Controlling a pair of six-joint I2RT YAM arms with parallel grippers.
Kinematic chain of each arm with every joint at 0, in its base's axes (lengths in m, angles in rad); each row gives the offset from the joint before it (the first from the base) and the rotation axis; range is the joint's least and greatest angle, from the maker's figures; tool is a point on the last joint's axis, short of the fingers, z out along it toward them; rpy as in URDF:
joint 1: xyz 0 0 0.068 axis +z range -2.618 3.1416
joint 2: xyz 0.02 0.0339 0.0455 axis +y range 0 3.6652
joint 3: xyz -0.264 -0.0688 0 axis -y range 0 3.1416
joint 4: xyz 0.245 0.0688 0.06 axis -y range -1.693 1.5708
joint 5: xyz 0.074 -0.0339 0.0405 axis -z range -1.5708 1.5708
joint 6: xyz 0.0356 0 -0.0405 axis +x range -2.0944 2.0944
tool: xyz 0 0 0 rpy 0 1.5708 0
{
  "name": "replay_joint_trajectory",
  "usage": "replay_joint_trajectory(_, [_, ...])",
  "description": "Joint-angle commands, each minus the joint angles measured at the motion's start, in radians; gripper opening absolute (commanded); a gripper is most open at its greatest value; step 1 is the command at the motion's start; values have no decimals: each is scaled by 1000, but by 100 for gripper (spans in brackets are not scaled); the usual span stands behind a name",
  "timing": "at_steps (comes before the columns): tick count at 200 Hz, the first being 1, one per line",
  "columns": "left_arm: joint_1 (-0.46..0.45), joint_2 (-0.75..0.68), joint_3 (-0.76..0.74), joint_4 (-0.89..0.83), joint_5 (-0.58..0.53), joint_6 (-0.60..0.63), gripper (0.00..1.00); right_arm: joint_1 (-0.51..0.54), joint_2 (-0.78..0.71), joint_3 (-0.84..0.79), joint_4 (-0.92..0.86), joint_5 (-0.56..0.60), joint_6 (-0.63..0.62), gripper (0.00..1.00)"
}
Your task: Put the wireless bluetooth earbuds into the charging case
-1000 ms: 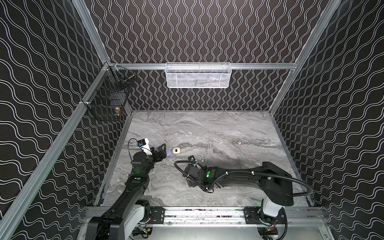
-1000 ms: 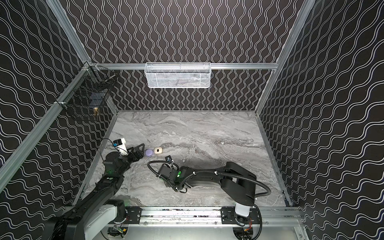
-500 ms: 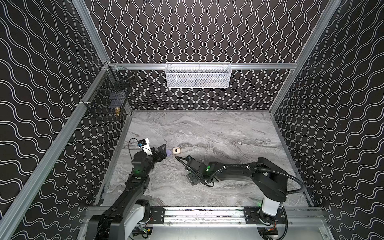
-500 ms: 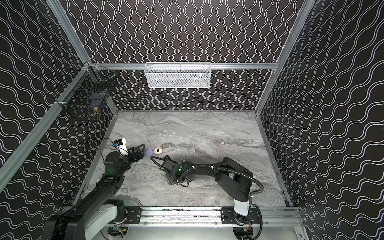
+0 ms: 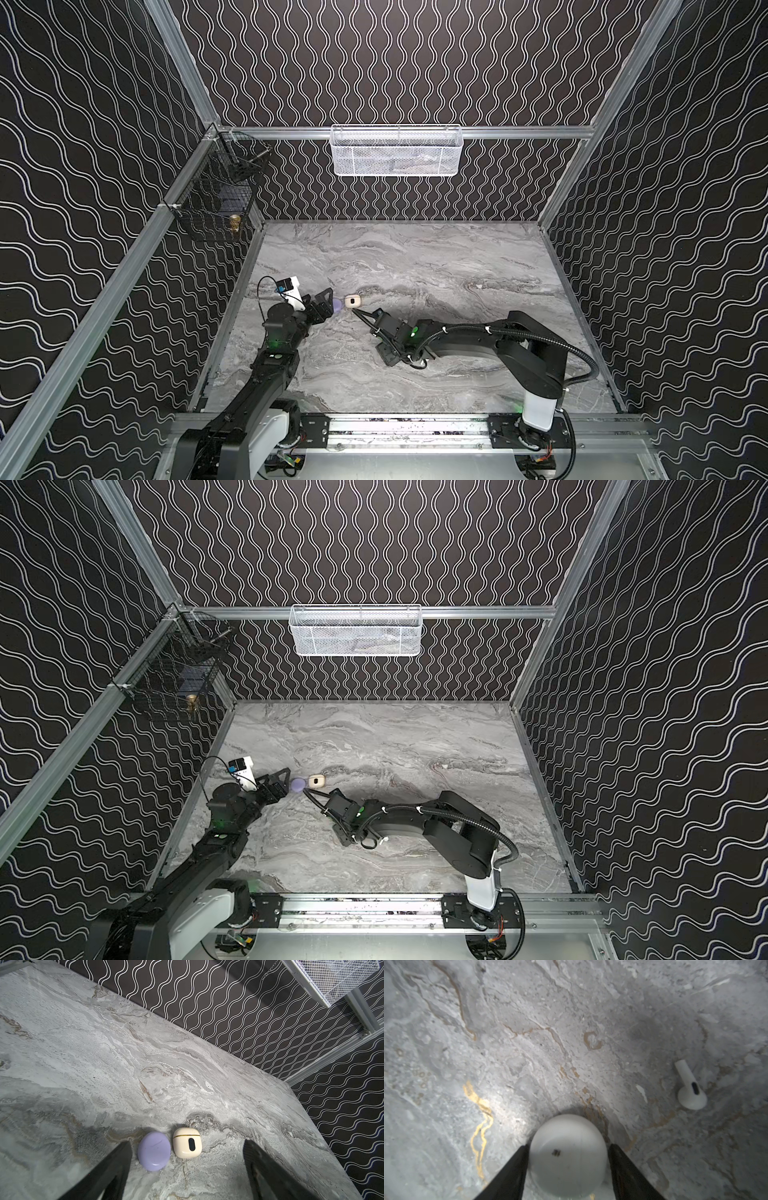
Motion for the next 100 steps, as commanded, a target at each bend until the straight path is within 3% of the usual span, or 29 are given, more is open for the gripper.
replay_joint_trajectory(1, [1, -4, 0, 39, 7, 19, 87, 0, 24, 4, -41, 1, 6, 63])
replay_joint_trajectory(100, [1, -3, -1, 46, 12, 18, 86, 0, 24, 2, -54, 6, 29, 42])
